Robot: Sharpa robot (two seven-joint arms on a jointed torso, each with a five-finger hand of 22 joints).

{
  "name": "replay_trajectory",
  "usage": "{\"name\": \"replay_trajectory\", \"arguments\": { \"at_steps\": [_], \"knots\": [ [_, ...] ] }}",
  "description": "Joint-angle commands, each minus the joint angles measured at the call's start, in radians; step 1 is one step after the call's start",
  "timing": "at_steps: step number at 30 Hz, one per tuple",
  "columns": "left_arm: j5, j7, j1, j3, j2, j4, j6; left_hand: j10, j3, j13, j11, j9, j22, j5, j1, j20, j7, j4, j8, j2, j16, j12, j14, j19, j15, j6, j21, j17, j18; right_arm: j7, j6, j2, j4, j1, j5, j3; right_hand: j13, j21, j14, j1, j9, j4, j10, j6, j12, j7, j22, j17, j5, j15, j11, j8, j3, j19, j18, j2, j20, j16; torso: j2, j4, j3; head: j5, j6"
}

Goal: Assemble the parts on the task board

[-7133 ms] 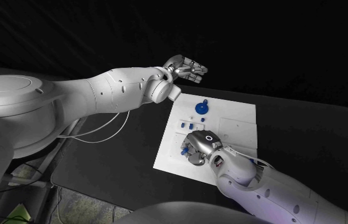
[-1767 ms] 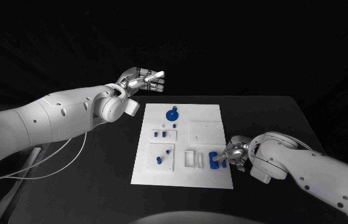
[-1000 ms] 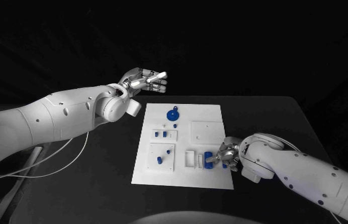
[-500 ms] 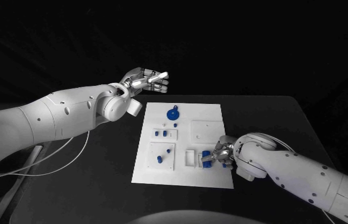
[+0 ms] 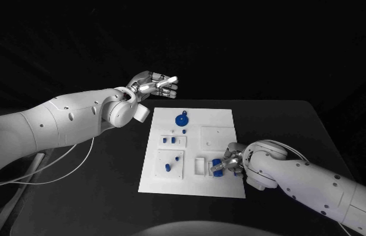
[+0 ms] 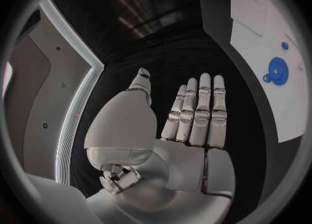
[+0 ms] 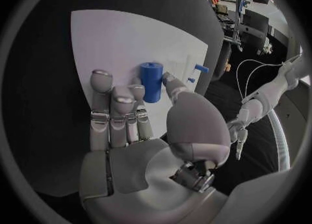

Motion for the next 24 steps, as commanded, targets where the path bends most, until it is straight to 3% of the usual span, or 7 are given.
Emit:
{"name": "replay_trajectory", "arguments": {
  "at_steps": [1,2,5,10,12,16,24],
  "knots": [
    [-0.012,0.002,0.000,0.001,0.003,-0.001,0.015,-0.010,-0.002,0.000,0.000,0.000,-0.001,-0.002,0.004,0.002,0.007,-0.003,-0.001,0.005,-0.002,-0.001,-0.006,-0.005,0.001,-0.002,-0.004,0.001,-0.006,0.001,0.040,0.005,-0.006,-0.013,-0.031,-0.013,-0.001,0.007,0.002,0.047,-0.522,-0.061,-0.010,-0.015,-0.001,0.008,0.034,0.003,0.117,-0.001,-0.002,-0.006,0.031,0.041,-0.003,0.021,0.003,0.002,0.000,-0.0006,0.0008,0.001,0.001],
    [-0.012,0.001,0.000,0.001,0.003,-0.001,0.015,-0.010,-0.002,0.000,0.000,0.000,-0.001,-0.002,0.004,0.002,0.007,-0.003,-0.001,0.005,-0.002,-0.001,-0.006,-0.005,0.001,-0.002,-0.004,0.001,-0.006,0.002,0.042,0.005,-0.005,-0.013,-0.038,-0.015,-0.002,0.013,0.002,0.061,-0.531,-0.086,-0.013,-0.022,-0.004,0.012,0.036,0.005,0.170,-0.001,-0.002,-0.007,0.045,0.041,-0.003,0.019,0.002,0.004,0.000,-0.0006,0.0008,0.001,0.001],
    [-0.016,0.000,0.000,0.001,0.005,-0.002,0.014,-0.010,-0.002,0.000,0.000,0.000,-0.001,-0.002,0.004,0.002,0.007,-0.003,-0.001,0.005,-0.002,-0.001,-0.006,-0.005,0.001,-0.002,-0.004,0.001,-0.006,0.004,0.037,0.004,-0.005,-0.013,-0.051,-0.018,-0.007,0.023,0.001,0.051,-0.574,-0.149,-0.017,-0.013,-0.011,0.015,0.044,0.009,0.245,-0.001,-0.003,-0.006,0.095,0.040,-0.002,0.024,0.002,0.005,0.000,-0.0004,0.0005,-0.001,0.004],
    [-0.026,-0.001,0.000,0.001,0.007,-0.003,0.012,-0.010,-0.002,0.000,0.000,0.000,-0.001,-0.001,0.004,0.002,0.010,-0.006,-0.001,0.006,-0.002,-0.002,-0.006,-0.004,0.002,-0.004,-0.004,0.001,-0.006,0.006,0.009,-0.002,-0.005,-0.013,-0.062,-0.020,-0.008,0.050,-0.002,0.049,-0.597,-0.229,-0.019,0.008,-0.012,0.019,0.059,0.017,0.300,-0.004,-0.003,-0.005,0.207,0.038,-0.002,0.036,-0.001,0.009,-0.001,0.0004,0.0005,-0.001,0.015],
    [-0.028,-0.001,0.000,0.001,0.007,-0.004,0.012,-0.010,-0.002,0.000,0.000,0.000,-0.001,-0.001,0.004,0.002,0.010,-0.006,-0.001,0.006,-0.002,-0.002,-0.006,-0.004,0.002,-0.004,-0.004,0.001,-0.006,0.012,-0.013,-0.009,-0.002,-0.013,-0.055,-0.021,-0.008,0.063,-0.002,0.032,-0.603,-0.263,-0.016,0.017,-0.011,0.018,0.061,0.020,0.294,-0.005,-0.004,-0.005,0.265,0.035,0.000,0.044,-0.002,0.009,0.000,-0.0008,0.0004,0.000,0.017],
    [-0.029,-0.002,0.000,0.000,0.007,-0.006,0.012,-0.009,0.001,0.001,0.001,-0.001,-0.001,-0.001,0.009,0.002,0.014,-0.013,-0.002,0.013,-0.002,-0.001,-0.005,-0.001,0.001,-0.014,-0.002,0.002,-0.004,0.021,-0.050,-0.028,0.011,-0.011,-0.010,-0.021,0.001,0.109,0.000,0.044,-0.605,-0.274,-0.009,0.029,0.002,0.017,0.069,0.029,0.253,-0.005,-0.005,-0.005,0.312,0.036,0.001,0.056,-0.003,0.017,-0.001,-0.0008,0.0004,0.002,0.014],
    [-0.030,-0.004,0.001,0.000,0.008,-0.008,0.014,-0.010,0.000,0.001,0.002,0.000,-0.001,0.001,0.000,0.005,0.017,-0.050,0.000,0.029,-0.002,-0.001,-0.006,-0.002,0.002,-0.025,-0.002,0.010,-0.001,0.041,-0.123,-0.065,0.054,0.002,0.071,-0.021,0.046,0.150,0.002,0.027,-0.597,-0.268,0.013,0.059,0.062,0.007,0.070,0.038,0.252,-0.008,-0.011,-0.005,0.281,0.030,-0.002,0.073,-0.004,0.026,0.000,-0.0018,0.0006,0.001,0.011]
  ]
}}
